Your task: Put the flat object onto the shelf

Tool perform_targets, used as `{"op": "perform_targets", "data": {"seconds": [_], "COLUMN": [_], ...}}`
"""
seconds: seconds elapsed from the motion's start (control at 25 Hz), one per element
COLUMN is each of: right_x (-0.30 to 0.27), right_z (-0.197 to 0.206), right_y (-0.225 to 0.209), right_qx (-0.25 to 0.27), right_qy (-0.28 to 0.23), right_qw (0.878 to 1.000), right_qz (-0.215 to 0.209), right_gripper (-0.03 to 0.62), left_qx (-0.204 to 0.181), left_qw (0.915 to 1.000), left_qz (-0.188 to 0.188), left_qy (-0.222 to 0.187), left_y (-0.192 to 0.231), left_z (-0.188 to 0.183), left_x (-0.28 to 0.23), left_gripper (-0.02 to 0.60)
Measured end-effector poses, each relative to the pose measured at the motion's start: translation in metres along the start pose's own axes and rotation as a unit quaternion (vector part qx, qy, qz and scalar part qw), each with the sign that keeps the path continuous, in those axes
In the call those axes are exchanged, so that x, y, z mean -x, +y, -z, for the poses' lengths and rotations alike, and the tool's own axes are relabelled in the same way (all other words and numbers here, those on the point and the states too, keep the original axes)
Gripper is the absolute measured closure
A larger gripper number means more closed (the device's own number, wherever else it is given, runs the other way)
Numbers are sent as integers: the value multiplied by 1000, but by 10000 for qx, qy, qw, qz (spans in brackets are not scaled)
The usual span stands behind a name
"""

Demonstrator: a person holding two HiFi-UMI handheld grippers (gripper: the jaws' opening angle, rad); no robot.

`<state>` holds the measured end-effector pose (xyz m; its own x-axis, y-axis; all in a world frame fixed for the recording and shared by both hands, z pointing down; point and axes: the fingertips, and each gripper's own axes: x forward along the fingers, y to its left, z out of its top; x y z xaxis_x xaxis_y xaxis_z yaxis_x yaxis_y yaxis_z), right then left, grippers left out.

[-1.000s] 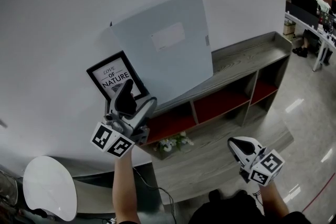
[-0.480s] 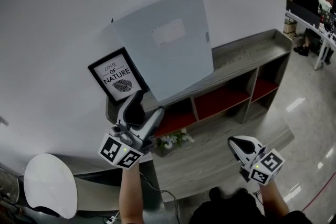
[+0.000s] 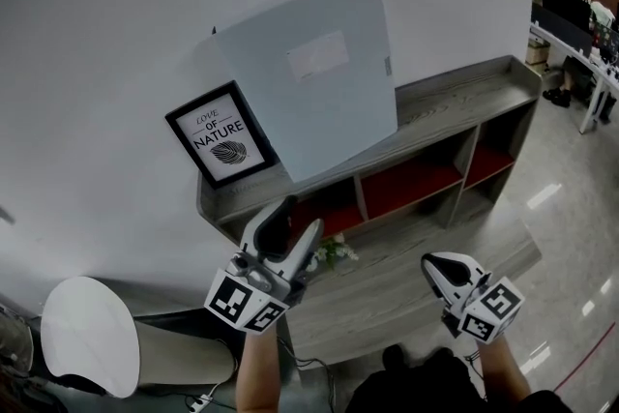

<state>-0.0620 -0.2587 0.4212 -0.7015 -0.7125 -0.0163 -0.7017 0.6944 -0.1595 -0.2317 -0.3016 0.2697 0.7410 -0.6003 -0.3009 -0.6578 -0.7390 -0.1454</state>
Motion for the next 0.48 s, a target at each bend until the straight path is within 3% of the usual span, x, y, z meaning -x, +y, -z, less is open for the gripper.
{"op": "perform_targets", "data": {"seconds": [0.48], "right_x": [-8], "right_z": [6], "right_y": [4], "right_qx": [14], "right_qy": [96], "right_qw": [10000], "right_qz": [15], "right_gripper": [582], "left_qx": [425], "left_qw": [9982], "left_qz": [-348], "left_qy": [235], "left_y": [-22], "left_z": [51], "left_x": [17], "left_gripper": [514]}}
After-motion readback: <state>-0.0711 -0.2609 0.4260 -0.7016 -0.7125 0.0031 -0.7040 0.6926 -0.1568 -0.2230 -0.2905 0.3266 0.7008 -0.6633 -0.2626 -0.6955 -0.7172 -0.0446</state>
